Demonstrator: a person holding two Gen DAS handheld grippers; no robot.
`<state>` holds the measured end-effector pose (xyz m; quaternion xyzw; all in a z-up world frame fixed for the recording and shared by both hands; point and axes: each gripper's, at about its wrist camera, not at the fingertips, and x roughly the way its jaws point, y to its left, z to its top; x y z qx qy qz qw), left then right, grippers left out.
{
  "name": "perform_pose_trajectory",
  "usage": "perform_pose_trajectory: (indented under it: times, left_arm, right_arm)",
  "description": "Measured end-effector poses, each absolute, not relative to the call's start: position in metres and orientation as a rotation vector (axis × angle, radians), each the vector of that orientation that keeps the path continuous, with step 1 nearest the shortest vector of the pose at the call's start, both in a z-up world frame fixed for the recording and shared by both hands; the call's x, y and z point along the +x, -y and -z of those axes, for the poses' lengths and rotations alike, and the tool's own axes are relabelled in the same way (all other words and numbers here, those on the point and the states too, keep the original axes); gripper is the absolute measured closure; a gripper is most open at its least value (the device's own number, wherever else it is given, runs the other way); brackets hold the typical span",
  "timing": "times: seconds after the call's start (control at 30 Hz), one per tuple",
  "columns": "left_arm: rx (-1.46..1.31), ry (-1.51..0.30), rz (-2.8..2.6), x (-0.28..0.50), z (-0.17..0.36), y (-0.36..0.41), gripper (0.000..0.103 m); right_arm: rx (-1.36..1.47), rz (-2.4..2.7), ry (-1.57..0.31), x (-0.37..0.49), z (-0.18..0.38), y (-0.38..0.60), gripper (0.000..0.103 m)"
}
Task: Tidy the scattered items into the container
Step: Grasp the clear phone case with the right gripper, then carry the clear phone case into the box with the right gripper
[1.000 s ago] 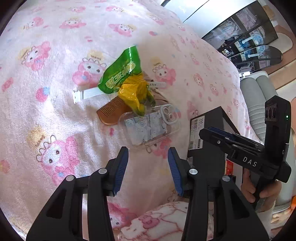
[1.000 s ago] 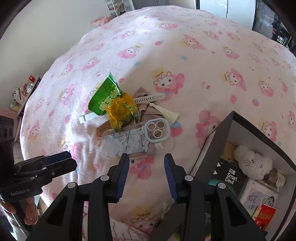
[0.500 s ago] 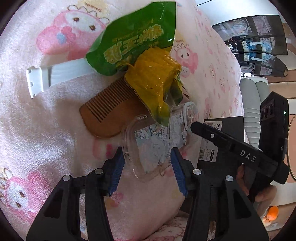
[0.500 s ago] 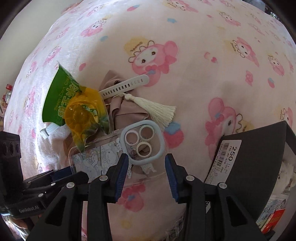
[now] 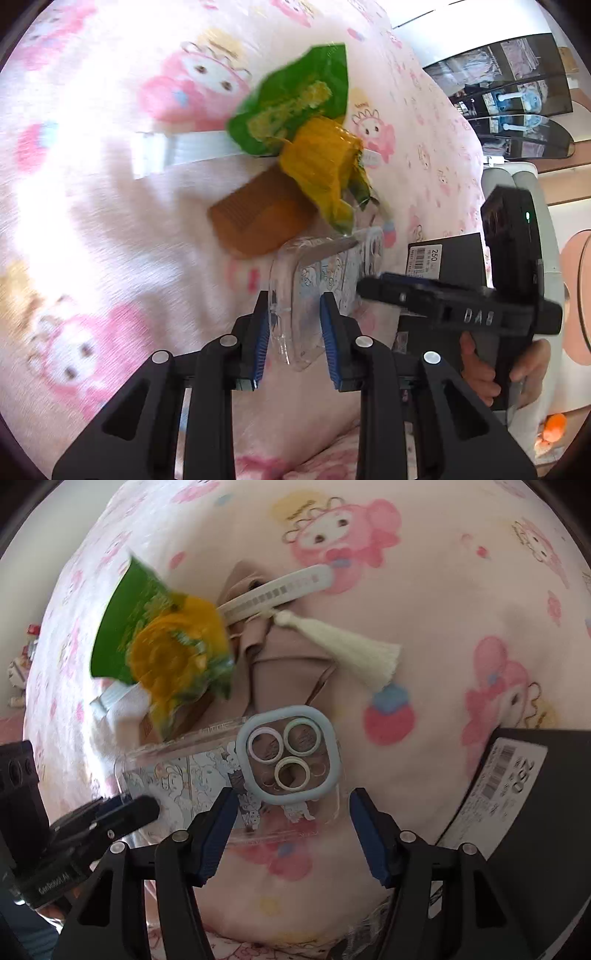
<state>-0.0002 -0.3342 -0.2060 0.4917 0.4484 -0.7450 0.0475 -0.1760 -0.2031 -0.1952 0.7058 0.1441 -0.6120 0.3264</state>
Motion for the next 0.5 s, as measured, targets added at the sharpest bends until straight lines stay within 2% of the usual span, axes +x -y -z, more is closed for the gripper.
perform_pose_trajectory:
  times: [0.13, 0.23, 0.27, 0.3, 0.37, 0.5]
  left_arm:
    - [1.421, -1.421, 2.249, 0.032, 0.201, 0.341, 0.077]
    - [1.427, -1.378, 2.21, 0.044, 0.204, 0.343, 0.071]
    - [1.439, -1.401, 2.195, 0.046, 0.212, 0.347, 0.058]
    - [1.449, -1.436, 2.181, 0.044, 0.22, 0.351, 0.05]
    - [1.431, -1.46, 2.157, 0.042, 0.228, 0.35, 0.049]
    - [1.44, -1.266, 2.17, 0.036, 0.212, 0.34, 0.061]
  right_arm:
    - [1.788, 1.555, -0.396, -0.145, 0.187, 0.204, 0.042]
    - [1.76, 1.52, -0.393, -0.132, 0.181, 0.206, 0.043]
    - [1.749, 1.52, -0.402, -0.129, 0.181, 0.207, 0.043]
    - [1.743, 1.531, -0.419, -0.127, 0.183, 0.209, 0.043]
    - [1.771, 1.563, -0.454, -0.124, 0.192, 0.214, 0.043]
    - [1.71, 1.645, -0.459, -0.116, 0.182, 0.215, 0.045]
